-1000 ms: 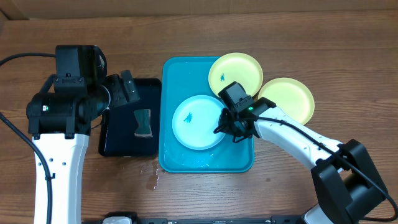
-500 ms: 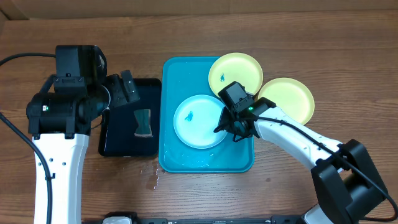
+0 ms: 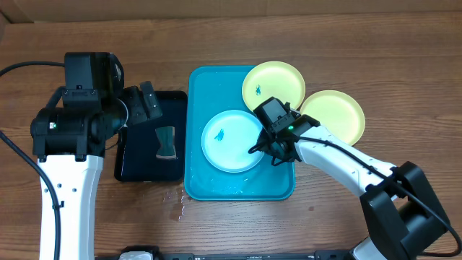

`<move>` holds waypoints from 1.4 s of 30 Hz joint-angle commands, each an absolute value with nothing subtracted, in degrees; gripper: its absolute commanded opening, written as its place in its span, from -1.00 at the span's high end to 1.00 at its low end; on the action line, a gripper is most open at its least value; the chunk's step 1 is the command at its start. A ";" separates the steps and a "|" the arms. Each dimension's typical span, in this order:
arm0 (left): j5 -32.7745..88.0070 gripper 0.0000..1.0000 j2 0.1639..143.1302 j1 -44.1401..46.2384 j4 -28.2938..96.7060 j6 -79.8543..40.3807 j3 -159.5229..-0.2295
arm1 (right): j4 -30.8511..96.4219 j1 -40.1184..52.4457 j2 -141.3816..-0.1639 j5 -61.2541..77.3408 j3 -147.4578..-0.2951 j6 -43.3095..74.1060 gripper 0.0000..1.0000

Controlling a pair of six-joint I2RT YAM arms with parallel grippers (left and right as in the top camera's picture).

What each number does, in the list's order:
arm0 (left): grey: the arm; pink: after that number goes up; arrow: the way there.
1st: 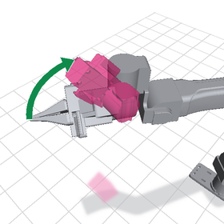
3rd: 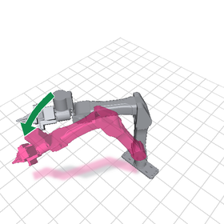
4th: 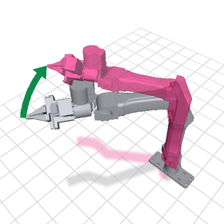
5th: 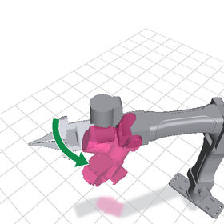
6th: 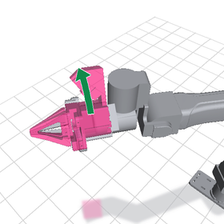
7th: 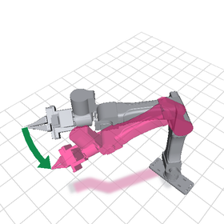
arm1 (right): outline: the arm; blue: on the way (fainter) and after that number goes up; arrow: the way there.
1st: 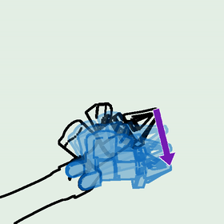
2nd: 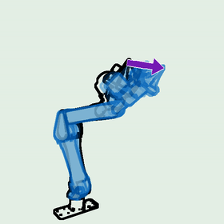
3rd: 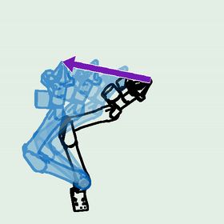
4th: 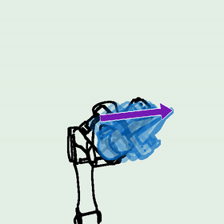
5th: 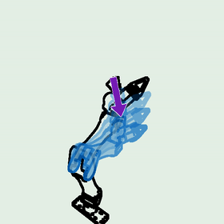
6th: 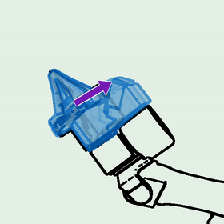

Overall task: Clean dirty plates on tray and stack at the side
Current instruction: 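Grip the light-blue plate rim and drag it toward the tray center, then lower the left gripper to the black tray and grasp the sponge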

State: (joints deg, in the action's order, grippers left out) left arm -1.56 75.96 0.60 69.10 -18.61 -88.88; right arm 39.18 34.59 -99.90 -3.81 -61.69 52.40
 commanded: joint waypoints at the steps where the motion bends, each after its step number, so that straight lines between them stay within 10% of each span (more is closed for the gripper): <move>1: -1.91 -0.99 75.66 0.40 69.04 -19.49 -89.41 | 37.45 34.87 -99.24 -5.32 -59.05 54.94 0.03; 10: -1.91 -1.00 75.66 0.40 69.04 -19.49 -89.41 | 35.48 34.87 -99.24 -4.21 -58.65 54.92 0.03; 19: -1.91 -1.00 75.66 0.40 69.04 -19.49 -89.41 | 34.92 34.87 -99.24 -4.23 -58.61 54.89 0.47; 42: -0.40 -1.00 76.31 0.43 70.87 -19.18 -87.94 | 33.58 34.89 -99.24 -2.04 -58.35 51.83 0.49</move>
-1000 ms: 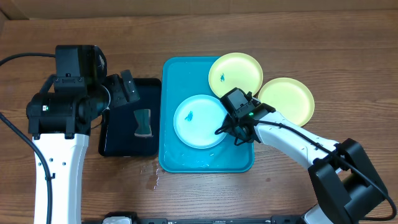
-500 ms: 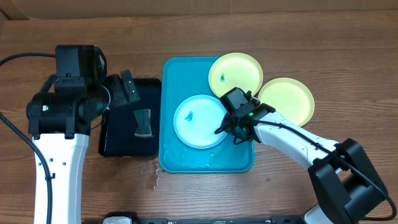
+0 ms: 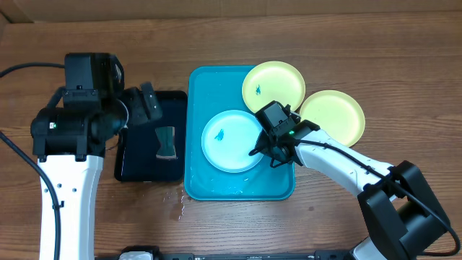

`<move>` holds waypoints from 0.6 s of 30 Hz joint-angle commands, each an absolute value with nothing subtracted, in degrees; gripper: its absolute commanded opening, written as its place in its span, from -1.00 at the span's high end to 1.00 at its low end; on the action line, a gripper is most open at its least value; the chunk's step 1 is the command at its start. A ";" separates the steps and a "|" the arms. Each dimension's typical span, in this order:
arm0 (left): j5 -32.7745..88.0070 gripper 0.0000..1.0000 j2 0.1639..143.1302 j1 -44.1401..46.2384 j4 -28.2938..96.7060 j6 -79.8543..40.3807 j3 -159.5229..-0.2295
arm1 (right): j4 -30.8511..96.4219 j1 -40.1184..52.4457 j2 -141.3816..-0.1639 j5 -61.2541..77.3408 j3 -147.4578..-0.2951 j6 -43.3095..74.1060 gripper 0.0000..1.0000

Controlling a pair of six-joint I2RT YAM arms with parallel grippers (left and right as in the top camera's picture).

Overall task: Clean dirty plates on tray and stack at the side
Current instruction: 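Lower the left gripper to the black tray and grasp the sponge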

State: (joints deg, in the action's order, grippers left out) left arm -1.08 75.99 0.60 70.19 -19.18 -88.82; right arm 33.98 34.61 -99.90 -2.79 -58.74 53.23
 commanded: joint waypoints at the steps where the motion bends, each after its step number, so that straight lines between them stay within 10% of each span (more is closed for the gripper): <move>1: -0.40 -0.99 76.66 0.43 71.18 -18.35 -87.07 | 33.12 34.89 -99.24 -2.04 -58.17 51.86 0.55; 18: 0.05 -0.51 83.74 0.51 70.87 -16.25 -78.89 | 28.80 34.89 -99.24 -1.17 -55.92 51.88 0.74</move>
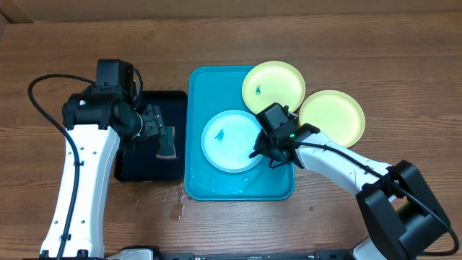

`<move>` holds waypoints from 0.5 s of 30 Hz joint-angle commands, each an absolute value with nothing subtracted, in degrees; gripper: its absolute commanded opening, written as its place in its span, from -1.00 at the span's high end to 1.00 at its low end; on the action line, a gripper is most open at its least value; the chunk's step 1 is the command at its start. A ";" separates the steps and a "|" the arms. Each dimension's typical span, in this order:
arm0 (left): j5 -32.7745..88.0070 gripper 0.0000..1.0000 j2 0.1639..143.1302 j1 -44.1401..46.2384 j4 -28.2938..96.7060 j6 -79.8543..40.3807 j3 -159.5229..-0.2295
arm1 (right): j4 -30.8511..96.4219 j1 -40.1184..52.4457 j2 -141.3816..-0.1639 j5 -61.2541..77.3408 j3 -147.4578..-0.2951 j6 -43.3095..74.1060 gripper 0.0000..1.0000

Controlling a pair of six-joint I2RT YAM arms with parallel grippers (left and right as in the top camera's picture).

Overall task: Clean dirty plates on tray and stack at the side
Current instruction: 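Lower the left gripper to the black tray and grasp the sponge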

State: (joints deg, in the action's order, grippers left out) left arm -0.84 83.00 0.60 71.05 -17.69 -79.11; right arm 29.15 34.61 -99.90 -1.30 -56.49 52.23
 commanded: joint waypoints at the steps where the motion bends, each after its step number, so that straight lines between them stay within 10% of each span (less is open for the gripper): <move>1: 0.05 -0.47 84.09 0.56 70.67 -16.27 -78.87 | 28.77 34.89 -99.24 -1.17 -55.92 51.90 0.74; 9: 3.60 -0.21 89.38 2.55 69.58 -12.29 -78.83 | 28.80 34.87 -99.24 -1.21 -55.92 52.25 0.74; 15: 4.08 0.45 95.00 4.56 70.98 -11.20 -78.83 | 29.02 34.87 -99.24 -1.41 -55.92 52.01 0.73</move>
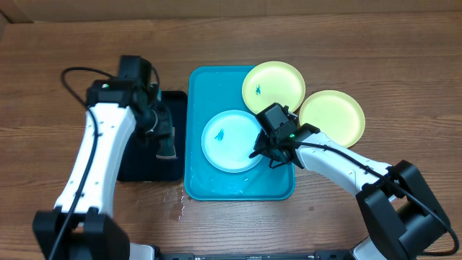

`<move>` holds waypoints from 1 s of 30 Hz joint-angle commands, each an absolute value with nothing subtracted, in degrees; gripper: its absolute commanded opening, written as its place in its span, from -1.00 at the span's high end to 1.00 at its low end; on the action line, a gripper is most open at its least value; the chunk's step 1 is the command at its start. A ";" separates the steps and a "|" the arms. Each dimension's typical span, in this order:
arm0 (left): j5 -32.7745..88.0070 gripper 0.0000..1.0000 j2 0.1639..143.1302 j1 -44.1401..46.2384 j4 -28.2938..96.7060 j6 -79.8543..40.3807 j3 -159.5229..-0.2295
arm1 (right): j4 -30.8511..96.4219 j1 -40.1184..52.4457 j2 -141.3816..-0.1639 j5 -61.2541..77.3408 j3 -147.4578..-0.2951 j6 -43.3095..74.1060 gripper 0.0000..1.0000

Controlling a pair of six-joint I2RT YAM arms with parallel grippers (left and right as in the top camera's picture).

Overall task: Clean dirty plates on tray and stack at the side
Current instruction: 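Lower the left gripper to the black tray and grasp the sponge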

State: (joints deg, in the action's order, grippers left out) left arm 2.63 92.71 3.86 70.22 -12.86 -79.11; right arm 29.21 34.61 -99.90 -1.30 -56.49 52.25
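A light blue plate with a small blue stain lies in the middle of the teal tray. My right gripper is at the plate's right rim and looks shut on it. A yellow-green plate with a stain rests on the tray's far right corner. Another yellow-green plate lies on the table to the right. A grey sponge sits on the black tray. My left gripper hangs open right over the sponge's far end, covering it.
Wet spots mark the wood in front of the two trays. The black tray lies close against the teal tray's left side. The right arm stretches across the table's near right part.
My left arm has reached right and forward, bringing its gripper from the black tray's far left edge to directly over the sponge. The right gripper and all plates are unchanged.
At the first two moments my left gripper was held high at the black tray's far left, open, while the right gripper stayed at the blue plate's rim. Then the left gripper was lower, beside the sponge. Now it is over the sponge's far end.
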 commanded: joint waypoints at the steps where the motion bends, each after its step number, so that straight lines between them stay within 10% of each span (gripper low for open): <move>1: 4.03 0.48 95.98 4.56 71.48 -11.42 -78.83 | 29.02 34.87 -99.24 -1.41 -55.92 51.70 0.73; 20: -0.71 0.14 106.06 4.47 68.90 -13.80 -78.83 | 28.95 34.87 -99.24 -1.39 -55.92 50.98 0.72; 30: -3.01 0.30 106.08 4.47 65.82 -15.33 -77.60 | 28.93 34.87 -99.24 -1.39 -55.92 50.98 0.72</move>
